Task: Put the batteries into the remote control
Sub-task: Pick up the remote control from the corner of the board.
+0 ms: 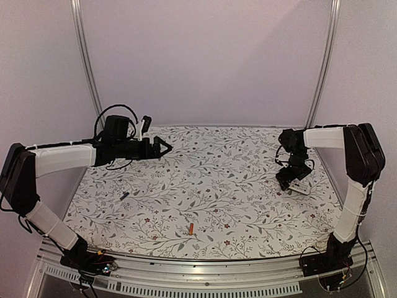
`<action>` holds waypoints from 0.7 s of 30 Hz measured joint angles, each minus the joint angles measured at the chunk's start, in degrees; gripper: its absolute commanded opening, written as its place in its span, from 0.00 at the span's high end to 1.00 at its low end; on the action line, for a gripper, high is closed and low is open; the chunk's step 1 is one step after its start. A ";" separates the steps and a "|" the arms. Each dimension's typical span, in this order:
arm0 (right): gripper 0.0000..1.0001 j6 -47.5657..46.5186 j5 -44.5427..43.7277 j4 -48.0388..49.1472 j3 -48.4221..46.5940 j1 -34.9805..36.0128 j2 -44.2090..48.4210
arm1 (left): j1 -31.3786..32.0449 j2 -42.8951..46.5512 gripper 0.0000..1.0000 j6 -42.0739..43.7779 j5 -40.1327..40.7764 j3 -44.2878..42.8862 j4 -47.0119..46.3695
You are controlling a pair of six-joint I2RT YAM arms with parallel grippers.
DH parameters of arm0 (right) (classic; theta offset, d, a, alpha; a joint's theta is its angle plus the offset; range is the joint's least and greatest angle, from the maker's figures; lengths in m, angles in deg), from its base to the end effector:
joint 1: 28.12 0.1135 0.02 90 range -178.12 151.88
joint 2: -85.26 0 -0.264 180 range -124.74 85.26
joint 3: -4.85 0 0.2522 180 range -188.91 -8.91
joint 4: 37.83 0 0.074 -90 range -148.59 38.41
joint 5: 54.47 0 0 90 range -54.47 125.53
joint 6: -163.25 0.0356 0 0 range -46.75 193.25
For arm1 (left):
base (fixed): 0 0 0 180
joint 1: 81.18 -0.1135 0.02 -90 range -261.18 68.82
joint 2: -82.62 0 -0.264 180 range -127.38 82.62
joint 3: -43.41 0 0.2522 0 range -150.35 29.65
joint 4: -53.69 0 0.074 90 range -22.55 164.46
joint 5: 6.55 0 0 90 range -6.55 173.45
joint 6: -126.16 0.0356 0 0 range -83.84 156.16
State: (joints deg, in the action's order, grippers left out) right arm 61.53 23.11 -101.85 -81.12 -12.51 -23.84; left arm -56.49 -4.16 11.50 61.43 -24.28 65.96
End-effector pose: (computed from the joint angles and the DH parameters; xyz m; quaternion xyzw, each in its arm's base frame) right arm 0.3331 0.0851 0.1553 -0.2322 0.9663 -0.1072 0.0284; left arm 0.2987 -0.1520 0.2389 0.0937 0.8558 -0.3520 0.3673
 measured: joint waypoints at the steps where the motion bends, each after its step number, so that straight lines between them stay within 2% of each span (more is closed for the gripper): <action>1: 0.14 -0.33 0.57 -0.31 -0.33 -0.33 -0.26 | 0.00 0.00 0.01 0.00 -0.11 0.00 -0.04; 7: 0.30 -1.27 5.99 -0.63 -1.09 -1.07 -0.94 | 0.00 -0.02 0.01 -0.07 -0.68 0.00 -0.74; 12: 0.48 -1.22 13.25 -1.16 -1.70 -1.03 -1.62 | 0.00 -0.02 0.00 -0.31 -0.90 0.04 -0.87; 21: 0.63 0.42 18.84 -1.11 -2.10 2.86 -2.05 | 0.00 -0.04 0.00 -1.07 -1.38 1.42 -2.58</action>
State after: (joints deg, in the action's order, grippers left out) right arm 61.94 41.95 -102.96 -83.21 -9.64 -25.89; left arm -56.49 -4.21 10.43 60.05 -22.86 63.38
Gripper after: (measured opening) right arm 0.501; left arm 0.995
